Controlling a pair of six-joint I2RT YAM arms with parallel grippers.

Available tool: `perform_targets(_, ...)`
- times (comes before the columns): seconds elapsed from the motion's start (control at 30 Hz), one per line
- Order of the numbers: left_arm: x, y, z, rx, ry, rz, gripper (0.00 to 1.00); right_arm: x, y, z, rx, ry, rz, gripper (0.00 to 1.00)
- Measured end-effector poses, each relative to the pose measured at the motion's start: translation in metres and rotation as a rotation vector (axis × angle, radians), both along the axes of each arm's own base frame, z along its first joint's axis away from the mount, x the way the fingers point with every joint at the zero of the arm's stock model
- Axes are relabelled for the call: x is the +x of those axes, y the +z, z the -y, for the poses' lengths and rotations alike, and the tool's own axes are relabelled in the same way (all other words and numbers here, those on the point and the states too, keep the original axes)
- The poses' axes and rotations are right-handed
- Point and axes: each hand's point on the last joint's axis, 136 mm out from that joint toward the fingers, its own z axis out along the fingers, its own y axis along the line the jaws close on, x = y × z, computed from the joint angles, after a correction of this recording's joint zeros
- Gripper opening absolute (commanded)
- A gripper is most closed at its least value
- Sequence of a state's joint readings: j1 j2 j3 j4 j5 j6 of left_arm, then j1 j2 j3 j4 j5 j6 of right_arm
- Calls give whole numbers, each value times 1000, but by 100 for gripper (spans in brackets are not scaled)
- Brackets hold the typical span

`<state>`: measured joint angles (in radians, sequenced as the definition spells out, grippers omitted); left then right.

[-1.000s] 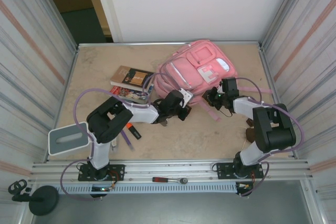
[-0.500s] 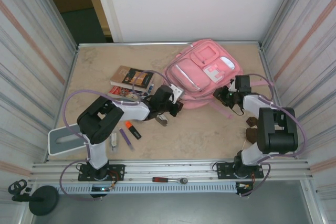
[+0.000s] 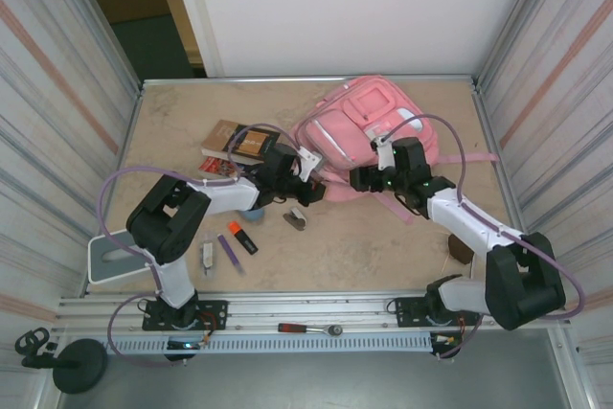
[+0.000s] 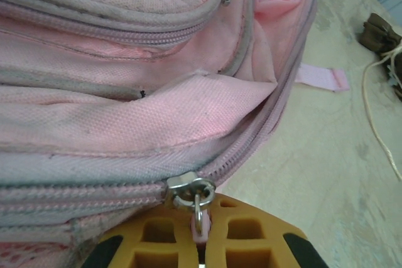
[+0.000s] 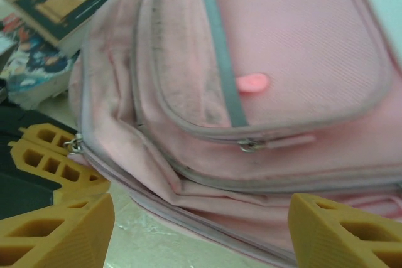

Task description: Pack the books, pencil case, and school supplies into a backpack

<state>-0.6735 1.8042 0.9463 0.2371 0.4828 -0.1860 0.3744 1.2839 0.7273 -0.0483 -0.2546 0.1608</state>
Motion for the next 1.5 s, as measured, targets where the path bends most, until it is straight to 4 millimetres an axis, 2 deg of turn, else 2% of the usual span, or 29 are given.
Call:
perform_targets(0.1,-4,0,1,-5,-14,-13,0,-4,-5,-15,-20,89,19,71)
perform_targets(0.23,-5,1,1,-6,-20,-21,0,-11,-24,-29,-63,167,2,71)
perform_targets(0.43,-7,4,1,-4,-25,-26,0,-6,-45,-33,-93,175,-22,63)
perform_targets(0.63,-7,1,-2,13,-18,-38,0,-3,-58,-37,-108,174,-32,19)
perform_targets(0.73,-5,0,-4,29,0,-31,0,-3,-58,-38,-103,164,-34,6)
perform_targets(0.87,-1,8,-14,51,32,-23,0,-4,-63,-29,-93,111,-62,0)
perform_targets(1.1,17,10,-41,118,129,-18,0,-2,-64,-2,-68,4,-105,0)
perform_targets(1.23,21,13,-42,136,141,-15,0,-2,-65,6,-53,-25,-126,0)
perform_targets(1.33,23,15,-40,135,133,-9,0,-3,-64,9,-39,-29,-139,14)
perform_targets(1.4,20,15,-38,130,117,-10,0,-6,-62,10,-38,-29,-144,31)
perform_targets(1.5,16,16,-35,121,90,-10,0,-9,-54,8,-39,-13,-125,47)
